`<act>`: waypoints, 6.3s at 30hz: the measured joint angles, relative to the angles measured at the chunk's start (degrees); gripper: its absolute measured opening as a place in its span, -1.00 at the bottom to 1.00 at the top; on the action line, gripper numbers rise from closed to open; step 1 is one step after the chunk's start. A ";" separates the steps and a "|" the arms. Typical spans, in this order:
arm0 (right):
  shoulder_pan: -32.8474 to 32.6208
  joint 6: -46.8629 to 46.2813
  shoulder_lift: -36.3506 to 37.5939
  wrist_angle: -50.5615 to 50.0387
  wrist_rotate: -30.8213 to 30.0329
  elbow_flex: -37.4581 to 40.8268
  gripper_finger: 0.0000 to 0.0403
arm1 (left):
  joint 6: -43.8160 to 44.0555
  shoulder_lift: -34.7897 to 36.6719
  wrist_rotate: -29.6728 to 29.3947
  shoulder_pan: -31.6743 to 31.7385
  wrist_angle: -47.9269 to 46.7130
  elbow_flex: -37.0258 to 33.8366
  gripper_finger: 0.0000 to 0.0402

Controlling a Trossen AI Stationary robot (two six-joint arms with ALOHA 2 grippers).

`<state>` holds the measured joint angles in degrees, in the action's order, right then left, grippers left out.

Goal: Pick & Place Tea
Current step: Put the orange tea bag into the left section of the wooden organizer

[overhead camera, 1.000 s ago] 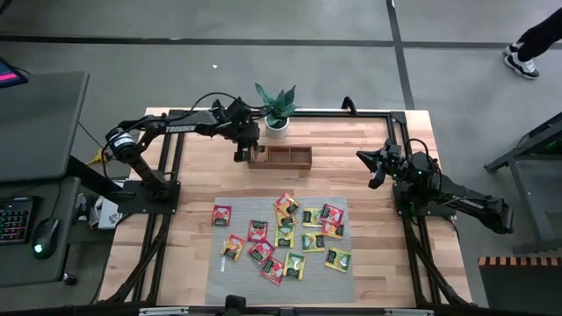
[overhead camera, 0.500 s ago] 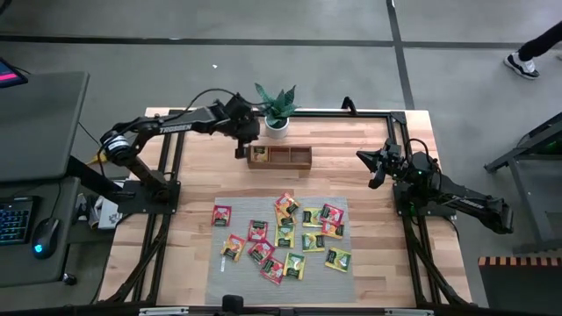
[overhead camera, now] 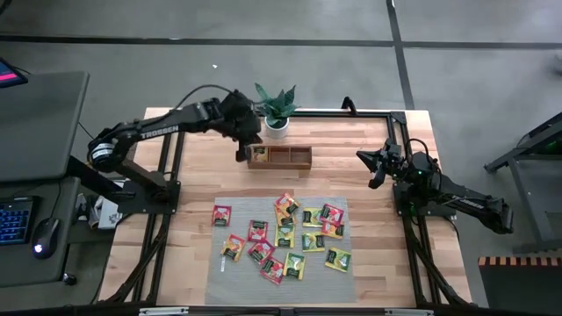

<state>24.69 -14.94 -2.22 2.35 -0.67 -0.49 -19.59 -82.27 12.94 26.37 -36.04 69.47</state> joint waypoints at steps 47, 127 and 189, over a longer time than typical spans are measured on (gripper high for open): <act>0.00 -18.03 -0.10 3.11 12.58 -0.39 -0.94 | 53.83 4.43 -25.41 -34.71 13.33 -13.68 -1.00; -38.96 -73.60 -85.88 7.06 -21.49 -38.01 -0.32 | 38.73 -24.73 -1.81 -23.76 37.50 -13.99 -1.00; -30.67 -73.43 -99.73 19.61 -10.60 -38.07 -0.96 | 36.34 -24.86 -1.93 -23.74 39.65 -14.08 -1.00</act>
<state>-5.98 -88.37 -101.95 21.96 -11.27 -38.57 16.75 -107.13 11.00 2.63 3.60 55.40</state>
